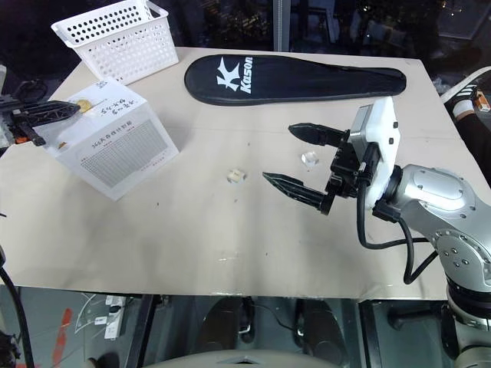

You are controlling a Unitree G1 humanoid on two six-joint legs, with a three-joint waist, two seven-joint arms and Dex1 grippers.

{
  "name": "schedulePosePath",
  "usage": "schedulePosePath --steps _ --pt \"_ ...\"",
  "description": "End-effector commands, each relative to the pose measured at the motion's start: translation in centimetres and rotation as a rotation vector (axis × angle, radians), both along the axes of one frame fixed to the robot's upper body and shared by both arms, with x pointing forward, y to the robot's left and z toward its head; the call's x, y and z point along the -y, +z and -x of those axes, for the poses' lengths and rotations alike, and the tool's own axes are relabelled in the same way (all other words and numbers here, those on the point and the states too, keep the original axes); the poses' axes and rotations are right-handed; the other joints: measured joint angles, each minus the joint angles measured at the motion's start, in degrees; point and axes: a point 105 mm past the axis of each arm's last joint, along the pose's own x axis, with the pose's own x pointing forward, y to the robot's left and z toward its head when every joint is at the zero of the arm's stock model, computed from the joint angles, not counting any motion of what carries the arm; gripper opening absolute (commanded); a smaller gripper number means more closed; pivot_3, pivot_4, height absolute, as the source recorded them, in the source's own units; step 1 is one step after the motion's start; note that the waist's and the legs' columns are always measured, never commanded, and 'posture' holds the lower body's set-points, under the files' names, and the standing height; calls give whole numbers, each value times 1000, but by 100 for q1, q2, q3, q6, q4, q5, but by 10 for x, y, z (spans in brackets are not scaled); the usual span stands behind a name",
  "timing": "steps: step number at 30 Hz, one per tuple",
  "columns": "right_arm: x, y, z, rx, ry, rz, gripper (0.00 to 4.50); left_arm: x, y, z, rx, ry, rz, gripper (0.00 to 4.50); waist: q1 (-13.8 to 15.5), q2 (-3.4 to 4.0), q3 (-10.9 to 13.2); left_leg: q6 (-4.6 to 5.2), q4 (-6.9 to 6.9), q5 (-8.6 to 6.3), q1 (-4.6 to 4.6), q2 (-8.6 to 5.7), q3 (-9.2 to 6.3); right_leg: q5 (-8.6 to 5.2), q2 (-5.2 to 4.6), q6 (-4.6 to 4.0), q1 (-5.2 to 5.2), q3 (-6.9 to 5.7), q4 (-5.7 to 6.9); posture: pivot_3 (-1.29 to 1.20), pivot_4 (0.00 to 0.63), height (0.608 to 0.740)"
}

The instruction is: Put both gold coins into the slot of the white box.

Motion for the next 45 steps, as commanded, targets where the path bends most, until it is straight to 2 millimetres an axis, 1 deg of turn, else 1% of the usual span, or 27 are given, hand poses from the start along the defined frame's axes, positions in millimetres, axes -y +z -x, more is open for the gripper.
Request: schedulePosePath --steps 1,8,11,12,13,14,15,16,17,18,19,20,22,24,25,26,28,29,31,33,35,36,39,41,43,45 --pt "0 9 7 55 2 -10 4443 -2 16 3 51 -1 -27 0 -7 0 0 0 0 0 0 0 0 0 0 0 0 0 1 0 150 740" --pt "0 8 8 54 1 -10 4443 -3 14 2 73 -3 -50 0 -26 -2 -1 0 3 0 1 0 0 1 0 -1 0 1 3 0 150 740" --pt "0 7 8 51 -1 -9 4500 -1 10 5 39 -34 -40 848 -46 -2 -2 0 5 0 1 -1 1 2 0 -1 0 1 5 0 150 740" --pt "0 7 8 50 -2 -9 4500 -2 9 5 37 -23 -54 1246 -49 -3 -2 0 6 0 0 -1 1 2 0 -2 0 0 6 0 150 740" --pt "1 7 8 49 -2 -9 4500 -4 10 3 51 1 -58 1852 -54 -3 -2 0 7 0 0 -1 1 2 0 -2 1 1 6 0 150 740" --pt "1 7 8 49 -3 -9 4500 -6 11 2 62 18 -60 2209 -57 -4 -2 0 7 1 1 -1 1 3 0 -2 1 1 7 0 150 740" --pt "1 7 8 48 -3 -8 4500 -7 12 1 67 36 -57 2800 -60 -4 -3 0 8 0 1 -1 0 2 0 -2 1 1 7 0 150 740" --pt "1 7 8 47 -5 -7 4500 -8 15 1 80 40 -49 3225 -63 -5 -3 0 8 0 1 0 0 3 0 -2 1 1 9 0 150 740" --pt "1 6 8 45 -7 -6 4500 -7 20 2 99 34 -26 3748 -65 -6 -4 0 9 1 1 0 0 3 0 -2 1 1 10 0 150 740" --pt "1 5 8 41 -10 -6 4500 -5 26 2 132 24 -8 4179 -65 -6 -4 0 10 1 1 0 0 3 0 -2 1 1 10 0 150 740" --pt "1 5 8 39 -13 -6 4500 -4 31 3 155 16 3 4179 -66 -6 -4 0 10 1 2 0 1 3 0 -2 1 1 10 0 150 740" --pt "1 1 3 29 -39 2 4500 4 43 6 193 -48 45 4179 -67 -7 -4 0 11 1 1 0 0 3 0 -2 1 1 11 0 150 740" --pt "1 -6 -5 9 -83 16 4500 18 57 11 235 -149 103 4179 -65 -16 -9 -1 15 1 0 1 -1 3 0 -2 1 0 12 0 150 740" --pt "1 -17 -16 -8 -145 50 4500 33 62 14 240 -245 116 4179 -64 -18 -10 -1 22 1 -2 1 -3 3 0 -2 3 -5 14 0 150 740" --pt "0 -23 -21 -18 -162 61 4500 45 63 16 235 -310 125 4179 -66 -18 -11 -1 27 1 -1 1 -4 2 -1 -1 5 -4 15 0 150 740" --pt "-7 -34 -30 -51 -175 75 4500 69 61 19 224 -407 155 4179 -75 -17 -14 -1 32 1 -1 4 -7 3 -2 -1 7 -5 18 0 150 740" --pt "-20 -49 -41 -99 -172 82 4500 108 45 32 176 -543 169 4179 -99 -10 -15 -12 46 7 9 8 -8 3 -11 -3 15 6 33 0 150 740" --pt "-27 -54 -44 -113 -162 81 4500 122 36 37 158 -568 180 4179 -105 -8 -13 -17 54 11 12 8 -6 5 -13 -6 16 13 43 0 150 740" --pt "-36 -58 -50 -125 -148 78 4500 136 21 45 137 -572 204 4179 -122 -10 -9 -19 78 12 6 10 -10 6 -13 -9 12 24 69 0 150 740" --pt "-51 -67 -63 -138 -152 84 4500 148 -1 48 127 -524 225 4179 -197 -14 -8 -21 90 13 3 12 -7 6 -1 -8 2 27 89 0 150 740" --pt "-61 -73 -74 -146 -163 92 4500 153 -20 52 129 -472 212 4179 -223 -14 -8 -19 90 12 15 10 -6 2 4 2 5 24 99 0 150 740" --pt "-66 -76 -80 -151 -171 94 4500 153 -30 55 129 -447 195 4179 -245 -17 -11 -16 90 11 14 10 -11 0 4 4 5 23 103 0 150 740" --pt "-79 -83 -96 -164 -188 99 4500 146 -51 63 106 -382 171 4179 -225 -14 -12 -17 86 12 35 14 -8 6 13 -6 14 21 110 0 150 740" --pt "-88 -87 -104 -168 -194 106 3971 140 -63 68 91 -355 137 4231 -208 -12 -12 -21 86 14 33 16 -17 13 13 -20 15 12 110 0 150 740" --pt "-97 -92 -111 -159 -202 130 3248 136 -67 70 92 -318 137 4231 -203 -12 -12 -21 86 14 32 16 -16 15 11 -23 15 10 108 0 150 740" --pt "-105 -96 -115 -169 -196 144 3248 135 -74 75 90 -303 113 4231 -200 -12 -12 -21 86 14 30 17 -16 16 4 -24 14 10 106 0 150 740"
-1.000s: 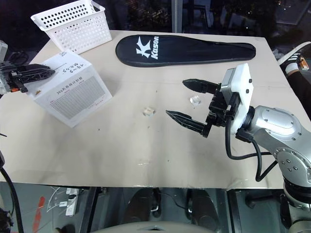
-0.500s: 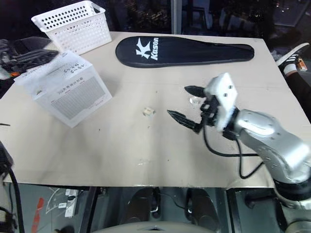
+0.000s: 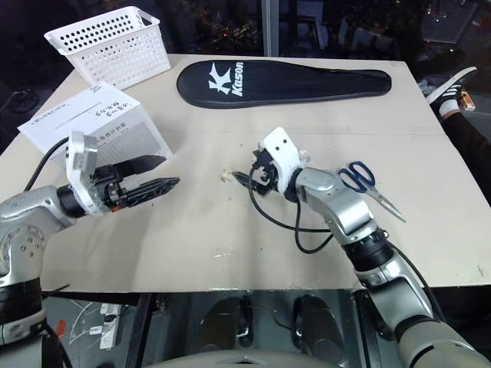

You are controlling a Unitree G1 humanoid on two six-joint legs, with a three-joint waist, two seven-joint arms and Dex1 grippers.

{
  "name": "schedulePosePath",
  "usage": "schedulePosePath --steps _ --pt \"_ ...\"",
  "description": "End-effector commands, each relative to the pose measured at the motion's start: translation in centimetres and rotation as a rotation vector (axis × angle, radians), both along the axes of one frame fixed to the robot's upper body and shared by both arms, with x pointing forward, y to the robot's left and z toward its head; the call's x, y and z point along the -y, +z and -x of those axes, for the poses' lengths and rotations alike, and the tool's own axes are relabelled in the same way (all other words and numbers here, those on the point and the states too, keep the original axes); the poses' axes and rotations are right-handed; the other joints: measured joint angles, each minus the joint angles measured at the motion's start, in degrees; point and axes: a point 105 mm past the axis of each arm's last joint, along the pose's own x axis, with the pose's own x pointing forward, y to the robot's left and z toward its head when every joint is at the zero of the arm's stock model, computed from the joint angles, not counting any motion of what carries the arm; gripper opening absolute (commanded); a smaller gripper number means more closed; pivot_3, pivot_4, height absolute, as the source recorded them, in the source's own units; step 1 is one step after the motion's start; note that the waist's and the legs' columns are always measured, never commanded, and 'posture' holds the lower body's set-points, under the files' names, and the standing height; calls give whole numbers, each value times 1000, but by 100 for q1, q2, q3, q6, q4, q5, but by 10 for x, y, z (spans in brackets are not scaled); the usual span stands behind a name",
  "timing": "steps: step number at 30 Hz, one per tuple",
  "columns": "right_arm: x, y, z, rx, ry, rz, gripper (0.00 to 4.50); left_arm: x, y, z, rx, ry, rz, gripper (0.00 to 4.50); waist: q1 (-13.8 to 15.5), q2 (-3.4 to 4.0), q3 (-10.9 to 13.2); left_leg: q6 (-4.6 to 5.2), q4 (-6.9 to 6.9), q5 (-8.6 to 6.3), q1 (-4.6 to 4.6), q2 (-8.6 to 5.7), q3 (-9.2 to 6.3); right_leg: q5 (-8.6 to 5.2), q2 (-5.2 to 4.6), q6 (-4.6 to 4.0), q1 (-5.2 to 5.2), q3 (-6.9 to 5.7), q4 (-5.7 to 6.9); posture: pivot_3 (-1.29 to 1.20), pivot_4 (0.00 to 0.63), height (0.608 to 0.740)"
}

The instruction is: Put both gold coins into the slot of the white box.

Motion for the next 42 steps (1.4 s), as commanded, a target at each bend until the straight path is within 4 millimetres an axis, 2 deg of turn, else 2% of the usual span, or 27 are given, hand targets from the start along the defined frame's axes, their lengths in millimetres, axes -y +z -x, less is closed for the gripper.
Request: schedulePosePath --steps 1,11,14,22,25,26,28,42 --pt "-13 7 -6 44 19 6 3248 -1 10 10 86 17 -54 4231 -2 0 0 0 0 0 -2 0 -1 0 -2 0 0 -1 -2 0 150 740" --pt "-32 -4 -16 9 38 18 3248 1 9 24 87 36 -62 4231 -17 3 1 -20 -4 11 -13 -1 -10 0 -9 -1 -3 -9 -9 0 150 740" --pt "-35 -8 -17 7 52 30 2416 2 10 28 90 45 -64 4231 -29 4 2 -20 -6 11 -13 0 -11 0 -8 -2 -3 -12 -9 0 150 740" --pt "-44 -13 -19 -3 78 33 2416 3 9 33 94 65 -70 4231 -36 5 2 -18 -10 9 -13 0 -11 0 -10 -2 -4 -12 -11 0 150 740" --pt "-46 -14 -20 -4 82 33 1627 4 9 34 96 68 -68 4231 -31 6 3 -10 -11 4 -14 0 -12 0 -10 -2 -5 -14 -12 0 150 740" --pt "-46 -14 -20 -4 82 32 969 3 9 34 96 69 -68 4231 -32 6 3 -10 -11 4 -14 -1 -12 0 -11 -2 -5 -14 -12 0 150 740" --pt "-46 -13 -20 -1 83 32 113 3 9 35 95 72 -68 4231 -35 6 3 -10 -11 4 -13 0 -11 0 -12 -2 -5 -13 -12 0 150 740" --pt "-42 -7 -19 4 81 14 46 1 5 34 79 58 -38 4231 -37 9 5 -9 -16 2 -14 0 -11 -1 -15 -4 -7 -15 -15 0 150 740"
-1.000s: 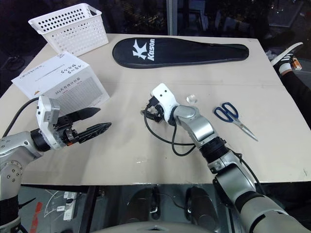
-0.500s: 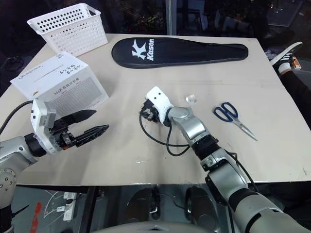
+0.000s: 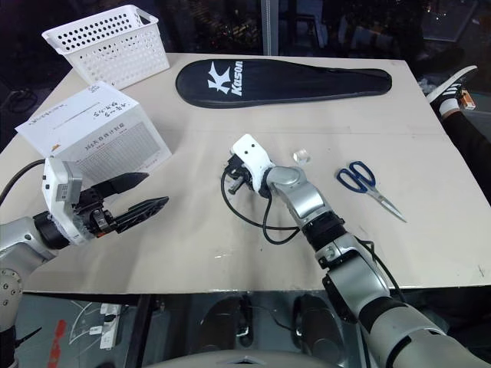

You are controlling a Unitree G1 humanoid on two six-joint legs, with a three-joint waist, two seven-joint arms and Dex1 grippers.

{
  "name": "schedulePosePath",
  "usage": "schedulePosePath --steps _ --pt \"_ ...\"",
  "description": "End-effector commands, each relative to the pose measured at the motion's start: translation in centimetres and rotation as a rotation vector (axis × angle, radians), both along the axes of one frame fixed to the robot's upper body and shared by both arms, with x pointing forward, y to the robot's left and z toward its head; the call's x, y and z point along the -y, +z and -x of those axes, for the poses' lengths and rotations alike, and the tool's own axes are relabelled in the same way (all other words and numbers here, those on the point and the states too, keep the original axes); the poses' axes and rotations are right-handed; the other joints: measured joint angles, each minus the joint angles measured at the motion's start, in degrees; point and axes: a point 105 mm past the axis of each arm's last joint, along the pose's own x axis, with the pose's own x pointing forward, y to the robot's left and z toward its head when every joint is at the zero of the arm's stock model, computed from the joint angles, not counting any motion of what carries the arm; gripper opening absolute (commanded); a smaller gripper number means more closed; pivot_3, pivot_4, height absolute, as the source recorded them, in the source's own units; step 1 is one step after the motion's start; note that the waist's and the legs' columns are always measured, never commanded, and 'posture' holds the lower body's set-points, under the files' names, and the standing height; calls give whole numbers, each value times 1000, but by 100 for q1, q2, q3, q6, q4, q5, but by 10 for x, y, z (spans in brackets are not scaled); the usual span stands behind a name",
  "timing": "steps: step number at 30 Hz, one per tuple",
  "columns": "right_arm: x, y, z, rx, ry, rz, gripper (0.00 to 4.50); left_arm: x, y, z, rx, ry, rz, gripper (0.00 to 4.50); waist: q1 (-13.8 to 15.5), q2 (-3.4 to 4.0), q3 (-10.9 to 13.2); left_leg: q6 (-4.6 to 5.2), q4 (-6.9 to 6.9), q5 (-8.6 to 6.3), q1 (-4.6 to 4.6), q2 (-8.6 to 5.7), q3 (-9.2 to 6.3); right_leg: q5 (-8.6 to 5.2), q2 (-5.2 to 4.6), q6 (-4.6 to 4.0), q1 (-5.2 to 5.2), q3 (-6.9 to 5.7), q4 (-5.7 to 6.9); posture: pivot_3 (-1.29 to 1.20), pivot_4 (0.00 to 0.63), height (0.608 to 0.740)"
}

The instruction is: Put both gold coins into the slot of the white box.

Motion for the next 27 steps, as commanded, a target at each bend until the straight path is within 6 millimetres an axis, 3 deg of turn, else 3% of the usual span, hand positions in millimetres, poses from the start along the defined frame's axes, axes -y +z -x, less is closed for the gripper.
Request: schedulePosePath --steps 1,8,12,14,19,23,27 --pt "-1 25 1 48 17 -61 46 2 6 1 27 -24 9 4231 0 1 1 0 0 0 0 0 0 0 -1 0 0 0 0 0 150 740" --pt "9 50 11 -7 59 -190 46 8 8 -3 1 -80 64 4231 17 4 2 5 -2 -3 -4 0 -2 0 -2 0 -1 -4 -2 0 150 740" --pt "18 72 38 -65 205 -293 46 18 15 -8 -19 -150 116 4231 30 7 4 6 -2 -4 -5 -1 -4 0 -1 0 -1 -6 -4 0 150 740" --pt "32 88 63 -73 326 -331 0 34 27 -14 -23 -226 151 3445 71 7 5 7 -3 -3 -8 -2 -8 0 -1 1 0 -12 -5 0 150 740" --pt "56 112 89 -46 410 -340 0 66 49 -22 -46 -404 212 3445 149 9 6 9 -1 -4 -7 -7 -9 0 2 4 3 -14 -5 0 150 740" --pt "62 122 100 -36 426 -346 0 82 55 -24 -57 -503 215 2085 125 11 7 10 -2 -4 -3 -10 -5 -4 14 9 3 -7 -6 0 150 740" --pt "65 127 106 -32 427 -357 0 89 56 -25 -64 -565 200 2085 135 12 7 9 -6 -4 -4 -9 -4 -4 23 6 -2 -5 -6 0 150 740"
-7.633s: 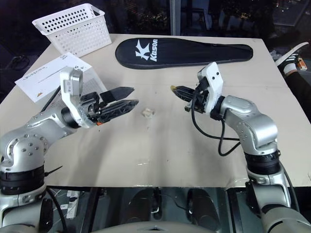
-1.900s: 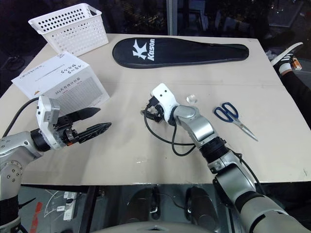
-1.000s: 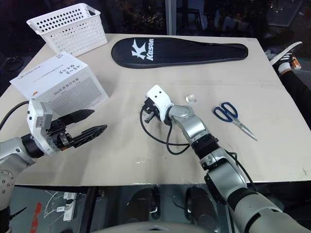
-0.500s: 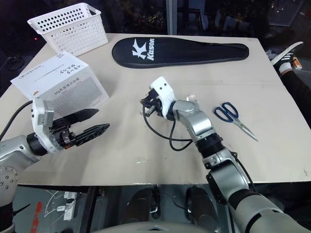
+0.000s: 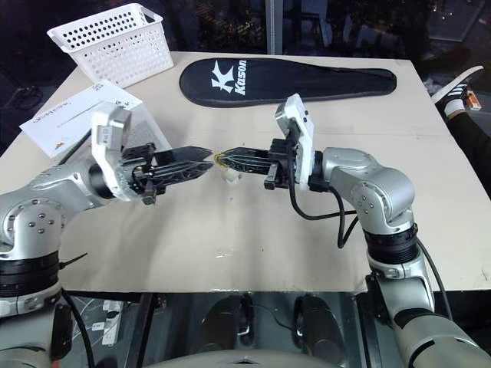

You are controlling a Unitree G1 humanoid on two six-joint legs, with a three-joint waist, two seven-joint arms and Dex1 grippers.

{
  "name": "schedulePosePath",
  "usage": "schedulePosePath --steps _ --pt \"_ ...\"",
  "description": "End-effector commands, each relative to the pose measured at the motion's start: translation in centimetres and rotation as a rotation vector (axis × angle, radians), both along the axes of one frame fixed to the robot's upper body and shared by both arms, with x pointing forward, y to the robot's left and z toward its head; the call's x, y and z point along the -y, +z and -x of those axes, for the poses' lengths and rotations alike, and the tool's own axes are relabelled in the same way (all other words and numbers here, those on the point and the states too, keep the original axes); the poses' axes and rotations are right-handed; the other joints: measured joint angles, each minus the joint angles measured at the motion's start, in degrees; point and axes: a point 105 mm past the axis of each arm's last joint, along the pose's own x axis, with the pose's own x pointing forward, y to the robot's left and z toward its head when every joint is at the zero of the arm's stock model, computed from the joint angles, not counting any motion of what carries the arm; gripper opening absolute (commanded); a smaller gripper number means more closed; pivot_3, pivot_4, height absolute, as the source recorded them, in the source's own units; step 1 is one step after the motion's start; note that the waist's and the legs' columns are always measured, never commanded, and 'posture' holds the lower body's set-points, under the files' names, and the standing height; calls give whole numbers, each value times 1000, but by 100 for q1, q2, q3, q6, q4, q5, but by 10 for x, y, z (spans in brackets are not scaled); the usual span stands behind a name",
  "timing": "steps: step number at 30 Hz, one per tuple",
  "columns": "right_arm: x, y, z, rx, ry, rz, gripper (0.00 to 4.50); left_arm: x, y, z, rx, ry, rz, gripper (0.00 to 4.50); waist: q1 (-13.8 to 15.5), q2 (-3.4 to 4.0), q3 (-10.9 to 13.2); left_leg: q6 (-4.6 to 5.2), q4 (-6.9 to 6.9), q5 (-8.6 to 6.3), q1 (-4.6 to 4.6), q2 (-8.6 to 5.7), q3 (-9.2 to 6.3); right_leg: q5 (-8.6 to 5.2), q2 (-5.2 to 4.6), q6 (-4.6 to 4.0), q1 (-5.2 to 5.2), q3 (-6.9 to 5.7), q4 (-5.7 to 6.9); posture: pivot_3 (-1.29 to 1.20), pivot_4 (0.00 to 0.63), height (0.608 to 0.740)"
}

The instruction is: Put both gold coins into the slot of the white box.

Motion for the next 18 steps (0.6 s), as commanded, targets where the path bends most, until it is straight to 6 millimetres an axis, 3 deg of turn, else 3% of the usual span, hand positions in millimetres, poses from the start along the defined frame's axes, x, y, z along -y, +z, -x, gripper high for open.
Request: schedulePosePath --steps 1,10,13,18 --pt "4 14 11 42 13 -29 0 4 9 2 31 -56 5 2085 13 0 0 0 0 0 0 0 0 0 0 0 0 0 0 0 150 740" --pt "10 13 19 43 4 -21 0 11 14 0 21 -131 8 2085 34 0 0 1 2 0 -3 -2 0 -5 -8 10 1 0 -2 0 150 740" --pt "10 13 19 42 0 -20 0 11 14 0 25 -137 5 763 28 0 0 1 2 0 -2 -2 0 -5 -7 10 1 1 -1 0 150 740" --pt "10 13 18 43 -4 -18 0 12 16 2 27 -149 4 763 27 0 0 1 2 0 -2 -1 0 -6 -6 11 1 1 -1 0 150 740"
